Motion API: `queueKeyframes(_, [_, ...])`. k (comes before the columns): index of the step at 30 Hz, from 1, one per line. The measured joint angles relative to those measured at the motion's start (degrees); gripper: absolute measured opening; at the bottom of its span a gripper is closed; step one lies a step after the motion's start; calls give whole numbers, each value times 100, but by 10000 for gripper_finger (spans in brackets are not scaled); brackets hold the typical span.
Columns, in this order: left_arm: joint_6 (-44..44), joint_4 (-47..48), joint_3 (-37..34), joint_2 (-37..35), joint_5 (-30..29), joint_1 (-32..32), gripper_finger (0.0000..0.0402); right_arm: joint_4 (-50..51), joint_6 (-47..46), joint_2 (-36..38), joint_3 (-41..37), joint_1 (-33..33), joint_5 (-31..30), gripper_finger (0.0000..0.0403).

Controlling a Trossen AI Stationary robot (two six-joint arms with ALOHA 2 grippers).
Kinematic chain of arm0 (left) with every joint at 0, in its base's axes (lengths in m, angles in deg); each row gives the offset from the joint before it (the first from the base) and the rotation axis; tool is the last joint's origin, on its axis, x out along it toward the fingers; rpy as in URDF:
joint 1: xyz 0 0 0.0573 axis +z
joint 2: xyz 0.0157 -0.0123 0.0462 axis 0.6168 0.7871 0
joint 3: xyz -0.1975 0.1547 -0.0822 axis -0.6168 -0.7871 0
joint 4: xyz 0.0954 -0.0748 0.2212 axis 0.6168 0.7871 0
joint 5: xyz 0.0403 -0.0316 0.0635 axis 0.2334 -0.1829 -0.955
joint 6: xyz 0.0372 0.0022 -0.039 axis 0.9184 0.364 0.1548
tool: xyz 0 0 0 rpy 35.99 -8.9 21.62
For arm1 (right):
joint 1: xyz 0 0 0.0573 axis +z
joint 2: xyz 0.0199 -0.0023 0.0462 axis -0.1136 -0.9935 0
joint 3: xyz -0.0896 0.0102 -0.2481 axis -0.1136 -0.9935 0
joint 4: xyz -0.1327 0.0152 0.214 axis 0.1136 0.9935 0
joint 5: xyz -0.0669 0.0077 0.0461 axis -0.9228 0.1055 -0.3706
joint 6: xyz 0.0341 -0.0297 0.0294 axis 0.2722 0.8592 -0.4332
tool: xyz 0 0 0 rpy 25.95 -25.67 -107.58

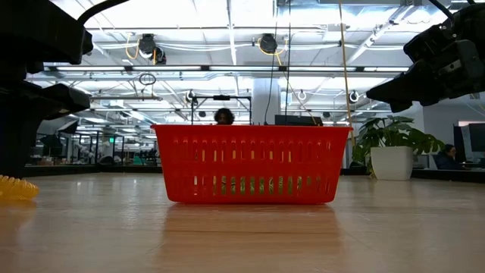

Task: Sort spring keychains into baskets
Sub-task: Put the yellow spring keychain into the green basket

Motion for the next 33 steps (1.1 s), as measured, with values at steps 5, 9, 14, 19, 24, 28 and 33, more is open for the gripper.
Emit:
queueKeyframes(5, [0, 0, 0, 0, 0, 1, 156, 1, -1, 1, 0, 0, -2, 39])
queueKeyframes(9, [9, 0, 0, 0, 0, -1, 140, 2, 0, 0, 0, -2, -2, 38])
queueKeyframes(14, [13, 0, 0, 0, 14, 1, 76, 2, -1, 1, 0, -1, -1, 38])
queueKeyframes(19, [8, -3, 0, 0, 146, 34, 14, 1, 0, 2, 0, 0, -1, 39])
queueKeyframes(24, [23, -2, 0, 0, 212, 75, 36, 2, -1, 1, 0, -1, -2, 39])
queueKeyframes(28, [174, -1, 0, 0, 215, 75, 37, 2, 0, 1, 0, -1, -1, 38])
queueKeyframes(33, [137, -7, 0, 0, 240, 129, 10, 2, 0, 2, 0, -2, -1, 38])
